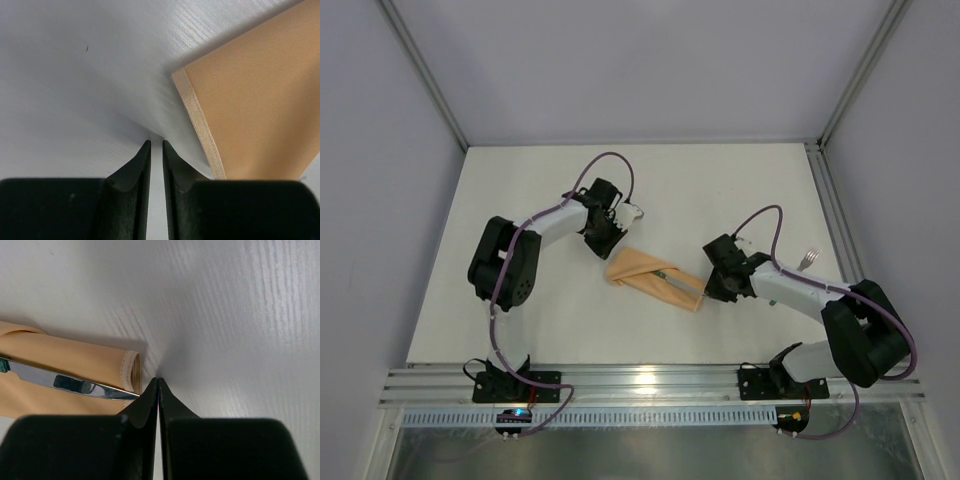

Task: Fold the napkin into a case and place the utensils inside
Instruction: Stuff the knife into the folded napkin.

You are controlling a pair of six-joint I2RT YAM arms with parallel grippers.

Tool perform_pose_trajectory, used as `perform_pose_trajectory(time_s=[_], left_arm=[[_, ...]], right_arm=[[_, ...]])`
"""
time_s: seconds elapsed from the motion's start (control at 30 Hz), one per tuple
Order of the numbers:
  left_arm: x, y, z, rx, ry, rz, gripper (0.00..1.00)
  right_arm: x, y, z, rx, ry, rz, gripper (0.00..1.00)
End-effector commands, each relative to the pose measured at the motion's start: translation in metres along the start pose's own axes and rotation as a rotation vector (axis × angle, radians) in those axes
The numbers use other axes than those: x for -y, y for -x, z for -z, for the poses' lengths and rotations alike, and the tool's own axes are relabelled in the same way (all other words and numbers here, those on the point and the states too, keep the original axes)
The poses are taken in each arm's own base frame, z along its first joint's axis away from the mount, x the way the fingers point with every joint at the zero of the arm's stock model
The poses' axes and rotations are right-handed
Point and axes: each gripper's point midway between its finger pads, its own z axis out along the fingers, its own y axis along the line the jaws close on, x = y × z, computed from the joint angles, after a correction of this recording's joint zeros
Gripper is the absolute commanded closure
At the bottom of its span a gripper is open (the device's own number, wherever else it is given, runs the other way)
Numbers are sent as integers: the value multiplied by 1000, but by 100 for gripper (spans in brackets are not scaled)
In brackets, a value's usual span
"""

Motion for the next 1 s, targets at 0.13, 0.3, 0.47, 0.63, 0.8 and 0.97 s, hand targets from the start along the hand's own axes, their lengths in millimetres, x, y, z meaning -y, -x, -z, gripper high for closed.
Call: perform_pose_trajectory(time_s=[0.13,0.3,0.47,0.63,0.8,0.97], left_arm=[[5,-6,-8,-5,-12,-22,85],[6,-7,-7,0,-14,-25,85],[7,-11,-10,-11,-18,-34,85],[0,-13,-5,-7,-12,-22,85],[-12,-7,12,38,11,12,81],[-21,1,49,146,18,74,69]], right_arm=[[-7,-17,-13,-50,-36,31,96],[-12,-14,-13,-37,-57,59,96],[-15,-11,-14,-25,-73,80,96],[4,16,12,56,-177,219,91],[-24,59,60,216,-25,413,79],[-98,47,71,212,344,654,67]])
